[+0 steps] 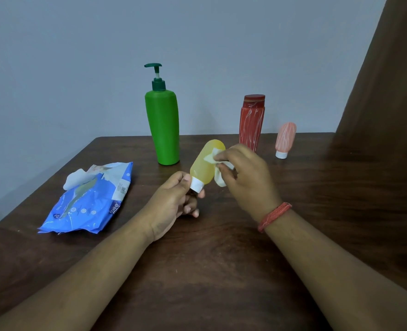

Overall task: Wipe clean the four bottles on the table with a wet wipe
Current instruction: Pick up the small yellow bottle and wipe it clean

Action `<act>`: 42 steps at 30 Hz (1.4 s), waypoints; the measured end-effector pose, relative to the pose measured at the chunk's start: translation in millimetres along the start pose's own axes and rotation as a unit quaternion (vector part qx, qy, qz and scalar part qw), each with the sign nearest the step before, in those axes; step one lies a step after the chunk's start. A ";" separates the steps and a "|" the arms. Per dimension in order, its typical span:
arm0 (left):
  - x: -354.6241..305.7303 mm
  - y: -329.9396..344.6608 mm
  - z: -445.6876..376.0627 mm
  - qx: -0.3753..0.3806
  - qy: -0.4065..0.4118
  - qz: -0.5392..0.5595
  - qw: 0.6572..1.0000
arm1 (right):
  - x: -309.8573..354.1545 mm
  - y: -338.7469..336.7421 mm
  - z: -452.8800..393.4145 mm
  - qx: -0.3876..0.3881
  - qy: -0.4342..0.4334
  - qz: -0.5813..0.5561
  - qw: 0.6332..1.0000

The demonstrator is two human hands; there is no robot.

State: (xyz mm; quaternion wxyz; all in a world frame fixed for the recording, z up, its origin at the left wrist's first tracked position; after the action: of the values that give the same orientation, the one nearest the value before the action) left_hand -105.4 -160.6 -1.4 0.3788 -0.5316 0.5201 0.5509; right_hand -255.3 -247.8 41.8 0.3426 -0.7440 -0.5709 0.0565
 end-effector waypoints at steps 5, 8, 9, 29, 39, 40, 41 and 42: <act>0.5 -1.4 -0.8 -0.002 -0.009 0.032 0.999 | 8.1 3.6 2.6 0.032 -0.056 -0.006 0.998; 1.0 -0.7 -1.1 0.007 -0.010 0.033 0.999 | 9.0 0.5 2.7 0.009 -0.038 -0.011 0.999; 1.0 -0.7 -1.1 0.009 -0.009 0.041 0.999 | 12.0 2.5 3.9 0.026 -0.059 -0.010 0.998; 5.2 0.4 -4.1 0.001 -0.018 0.053 0.998 | 16.4 0.0 3.2 0.032 -0.058 -0.014 0.998; 7.6 -2.6 -5.5 -0.008 -0.003 0.051 0.999 | 17.7 2.6 3.9 0.064 -0.091 -0.002 0.994; 7.6 -3.4 -5.7 -0.011 -0.003 0.048 0.999 | 16.2 2.1 3.4 0.054 -0.085 -0.001 0.995; 7.4 -4.0 -6.0 -0.012 -0.004 0.040 0.999 | 13.7 0.5 2.3 0.035 -0.066 -0.003 0.997; 7.3 -4.1 -5.8 -0.011 -0.004 0.031 0.999 | 11.8 -1.2 1.8 0.020 -0.051 -0.006 0.998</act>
State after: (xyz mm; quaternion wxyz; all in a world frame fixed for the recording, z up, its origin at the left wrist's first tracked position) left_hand -101.4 -166.5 -8.6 0.3576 -0.5176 0.5285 0.5699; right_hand -253.1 -236.4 44.7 0.3278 -0.7296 -0.5911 0.1039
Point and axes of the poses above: each hand's wrist, its own z-axis away from the middle knuckle, its own y-axis out of the palm, x = y × z, the point moved 3 cm from there along -z, towards the middle knuckle, and after that the axes turned 3 degrees about z, right-handed, at the moved point
